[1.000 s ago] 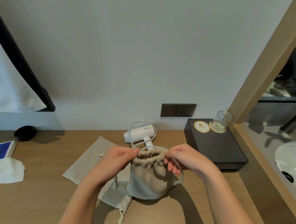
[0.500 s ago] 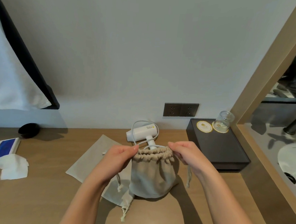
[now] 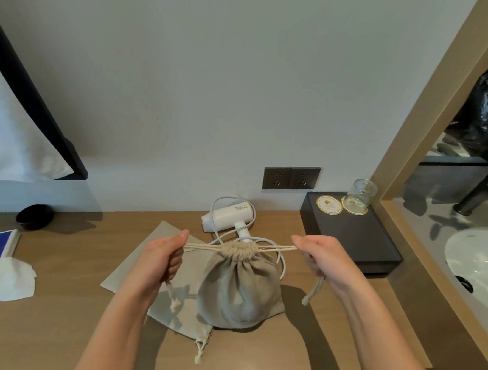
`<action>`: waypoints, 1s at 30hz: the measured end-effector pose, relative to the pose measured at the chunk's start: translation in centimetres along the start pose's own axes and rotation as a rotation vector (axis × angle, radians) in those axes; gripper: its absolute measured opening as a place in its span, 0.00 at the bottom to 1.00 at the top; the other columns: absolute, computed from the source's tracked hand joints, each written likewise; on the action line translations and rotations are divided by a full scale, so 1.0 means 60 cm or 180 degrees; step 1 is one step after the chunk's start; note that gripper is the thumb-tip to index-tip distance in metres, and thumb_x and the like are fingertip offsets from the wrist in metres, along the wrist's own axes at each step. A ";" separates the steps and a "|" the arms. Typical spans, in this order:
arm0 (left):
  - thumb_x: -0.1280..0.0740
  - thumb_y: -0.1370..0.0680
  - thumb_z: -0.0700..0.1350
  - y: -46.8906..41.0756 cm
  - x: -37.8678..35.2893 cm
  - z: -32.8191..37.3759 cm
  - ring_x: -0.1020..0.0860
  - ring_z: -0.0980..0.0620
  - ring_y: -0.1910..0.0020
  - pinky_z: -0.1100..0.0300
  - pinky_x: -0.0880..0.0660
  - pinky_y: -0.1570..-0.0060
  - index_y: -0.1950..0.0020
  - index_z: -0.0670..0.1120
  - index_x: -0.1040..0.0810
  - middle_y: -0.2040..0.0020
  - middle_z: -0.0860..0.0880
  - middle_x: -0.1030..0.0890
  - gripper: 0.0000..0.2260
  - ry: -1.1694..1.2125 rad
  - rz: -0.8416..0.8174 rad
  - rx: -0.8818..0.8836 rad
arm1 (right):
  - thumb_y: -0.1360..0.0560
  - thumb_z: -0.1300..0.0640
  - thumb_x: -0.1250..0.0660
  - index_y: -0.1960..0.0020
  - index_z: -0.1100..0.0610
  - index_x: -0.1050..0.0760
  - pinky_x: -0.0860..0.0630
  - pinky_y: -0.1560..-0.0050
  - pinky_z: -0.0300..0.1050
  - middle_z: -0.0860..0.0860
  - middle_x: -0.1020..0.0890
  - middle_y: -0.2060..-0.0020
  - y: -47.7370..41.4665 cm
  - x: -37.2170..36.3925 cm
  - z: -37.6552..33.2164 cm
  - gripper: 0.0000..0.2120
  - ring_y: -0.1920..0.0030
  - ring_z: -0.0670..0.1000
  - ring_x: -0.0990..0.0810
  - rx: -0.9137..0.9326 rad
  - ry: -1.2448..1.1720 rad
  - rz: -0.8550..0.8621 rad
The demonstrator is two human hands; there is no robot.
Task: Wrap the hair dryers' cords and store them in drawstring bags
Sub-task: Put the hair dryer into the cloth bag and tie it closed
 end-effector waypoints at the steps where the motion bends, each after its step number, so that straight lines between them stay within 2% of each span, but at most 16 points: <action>1: 0.37 0.20 0.46 0.000 -0.001 0.004 0.45 0.56 0.78 0.65 0.47 0.78 0.76 0.53 0.39 0.77 0.54 0.41 0.25 -0.0177 -0.0005 -0.0026 | 0.21 0.52 0.35 0.71 0.54 0.40 0.46 0.69 0.44 0.50 0.43 0.74 0.001 -0.001 -0.001 0.23 0.72 0.50 0.45 0.0001 -0.0019 -0.0033; 4: 0.37 0.20 0.46 -0.003 -0.018 0.012 0.44 0.55 0.77 0.63 0.48 0.76 0.75 0.51 0.39 0.77 0.53 0.40 0.24 -0.0672 -0.0152 -0.0073 | 0.21 0.53 0.35 0.71 0.54 0.40 0.45 0.69 0.42 0.50 0.43 0.73 0.007 0.003 -0.013 0.23 0.71 0.50 0.46 0.0117 -0.0156 -0.0056; 8: 0.39 0.20 0.50 -0.006 -0.061 0.006 0.41 0.55 0.77 0.63 0.45 0.76 0.74 0.48 0.33 0.77 0.52 0.36 0.22 -0.1349 -0.0659 0.0027 | 0.20 0.54 0.37 0.71 0.55 0.40 0.44 0.69 0.41 0.51 0.43 0.72 0.020 0.007 -0.043 0.22 0.71 0.50 0.44 0.0396 -0.0403 -0.0069; 12: 0.42 0.19 0.55 -0.005 -0.118 0.005 0.32 0.53 0.74 0.62 0.35 0.72 0.64 0.44 0.22 0.73 0.50 0.27 0.21 -0.1691 -0.1123 0.0018 | 0.19 0.55 0.39 0.72 0.54 0.39 0.42 0.71 0.38 0.49 0.42 0.74 0.029 -0.011 -0.072 0.23 0.73 0.48 0.43 0.0619 -0.0501 -0.0231; 15: 0.41 0.19 0.56 -0.002 -0.167 0.004 0.28 0.53 0.74 0.63 0.30 0.71 0.64 0.44 0.22 0.73 0.50 0.25 0.21 -0.1876 -0.1404 -0.0037 | 0.19 0.56 0.39 0.72 0.55 0.38 0.43 0.71 0.38 0.48 0.41 0.75 0.030 -0.024 -0.078 0.22 0.74 0.47 0.43 0.0649 -0.0546 -0.0297; 18: 0.39 0.20 0.54 -0.006 -0.193 0.020 0.31 0.59 0.76 0.64 0.34 0.71 0.68 0.45 0.26 0.76 0.54 0.28 0.20 -0.2293 -0.1298 -0.0418 | 0.19 0.56 0.39 0.71 0.56 0.36 0.43 0.70 0.39 0.48 0.41 0.76 0.032 -0.023 -0.073 0.22 0.74 0.48 0.43 0.0593 -0.0571 -0.0334; 20: 0.38 0.21 0.52 -0.011 -0.192 0.030 0.36 0.58 0.76 0.61 0.39 0.69 0.70 0.45 0.30 0.76 0.54 0.33 0.19 -0.2333 -0.1148 -0.0640 | 0.19 0.55 0.39 0.70 0.57 0.33 0.40 0.69 0.40 0.49 0.40 0.76 0.034 -0.015 -0.064 0.21 0.74 0.48 0.42 0.0490 -0.0445 -0.0393; 24: 0.36 0.21 0.50 -0.014 -0.175 0.029 0.40 0.56 0.75 0.57 0.42 0.67 0.71 0.47 0.37 0.75 0.55 0.39 0.20 -0.2003 -0.0929 -0.0677 | 0.19 0.48 0.41 0.61 0.62 0.21 0.30 0.64 0.40 0.51 0.28 0.74 0.036 -0.009 -0.025 0.21 0.72 0.48 0.30 0.0048 0.0299 -0.0530; 26: 0.37 0.21 0.50 -0.011 -0.174 0.023 0.40 0.56 0.74 0.58 0.42 0.67 0.71 0.47 0.37 0.75 0.54 0.38 0.20 -0.1824 -0.0912 -0.0658 | 0.19 0.45 0.41 0.56 0.63 0.19 0.28 0.62 0.41 0.52 0.23 0.71 0.034 -0.024 -0.009 0.23 0.70 0.49 0.27 -0.0133 0.0377 -0.0635; 28: 0.37 0.21 0.49 -0.004 -0.178 0.021 0.39 0.55 0.74 0.58 0.41 0.67 0.71 0.46 0.36 0.75 0.53 0.37 0.19 -0.1743 -0.0896 -0.0664 | 0.19 0.44 0.41 0.57 0.61 0.19 0.29 0.62 0.42 0.51 0.22 0.71 0.029 -0.045 -0.006 0.23 0.69 0.49 0.27 -0.0164 0.0426 -0.0697; 30: 0.35 0.22 0.49 -0.002 -0.177 0.023 0.39 0.55 0.73 0.58 0.40 0.66 0.71 0.46 0.35 0.74 0.51 0.37 0.19 -0.1685 -0.0778 -0.0693 | 0.20 0.44 0.40 0.64 0.58 0.23 0.34 0.66 0.38 0.49 0.27 0.74 0.024 -0.062 -0.014 0.22 0.71 0.47 0.31 -0.0072 0.0501 -0.0628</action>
Point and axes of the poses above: each hand's wrist, its own y-axis away from the middle knuckle, its own x-axis out of the back of the hand, z = x × y, the point moved 10 cm from there along -y, towards the middle knuckle
